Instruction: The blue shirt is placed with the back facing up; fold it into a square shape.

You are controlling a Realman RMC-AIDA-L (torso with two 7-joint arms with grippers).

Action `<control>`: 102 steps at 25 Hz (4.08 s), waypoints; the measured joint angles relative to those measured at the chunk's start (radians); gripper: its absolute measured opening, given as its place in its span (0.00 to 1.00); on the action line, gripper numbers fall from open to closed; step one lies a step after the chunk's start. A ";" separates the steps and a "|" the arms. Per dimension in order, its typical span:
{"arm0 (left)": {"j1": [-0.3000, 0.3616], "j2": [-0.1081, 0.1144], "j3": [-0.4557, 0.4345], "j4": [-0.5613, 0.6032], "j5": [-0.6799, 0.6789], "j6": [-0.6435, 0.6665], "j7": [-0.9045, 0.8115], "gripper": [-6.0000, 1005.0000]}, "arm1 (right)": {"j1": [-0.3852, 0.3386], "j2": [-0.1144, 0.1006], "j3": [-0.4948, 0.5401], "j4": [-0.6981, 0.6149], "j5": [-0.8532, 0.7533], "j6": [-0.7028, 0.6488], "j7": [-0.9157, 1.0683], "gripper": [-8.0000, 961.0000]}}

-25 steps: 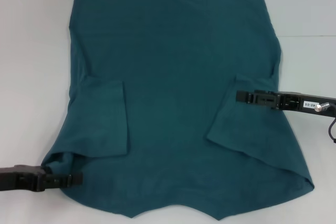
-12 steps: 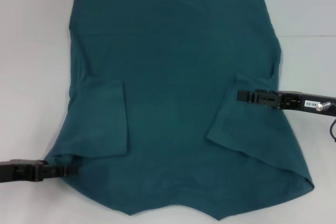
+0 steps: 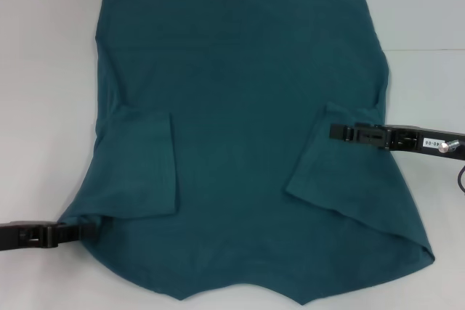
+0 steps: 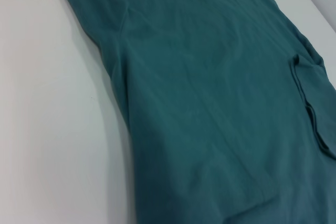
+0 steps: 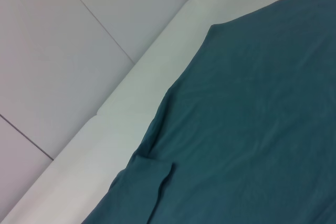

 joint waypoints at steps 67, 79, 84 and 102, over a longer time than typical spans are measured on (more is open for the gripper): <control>0.035 -0.003 -0.061 0.015 -0.007 0.029 -0.023 0.04 | -0.066 -0.093 -0.011 -0.005 -0.259 -0.048 0.198 0.96; 0.035 -0.003 -0.060 0.014 -0.007 0.016 -0.025 0.05 | -0.047 -0.074 -0.017 -0.013 -0.255 -0.143 0.176 0.96; 0.032 -0.004 -0.059 0.009 -0.007 0.015 -0.022 0.05 | -0.039 -0.073 -0.014 -0.013 -0.250 -0.187 0.167 0.96; 0.025 -0.006 -0.061 0.001 -0.007 0.008 -0.020 0.06 | -0.049 -0.086 -0.022 -0.011 -0.304 -0.247 0.214 0.96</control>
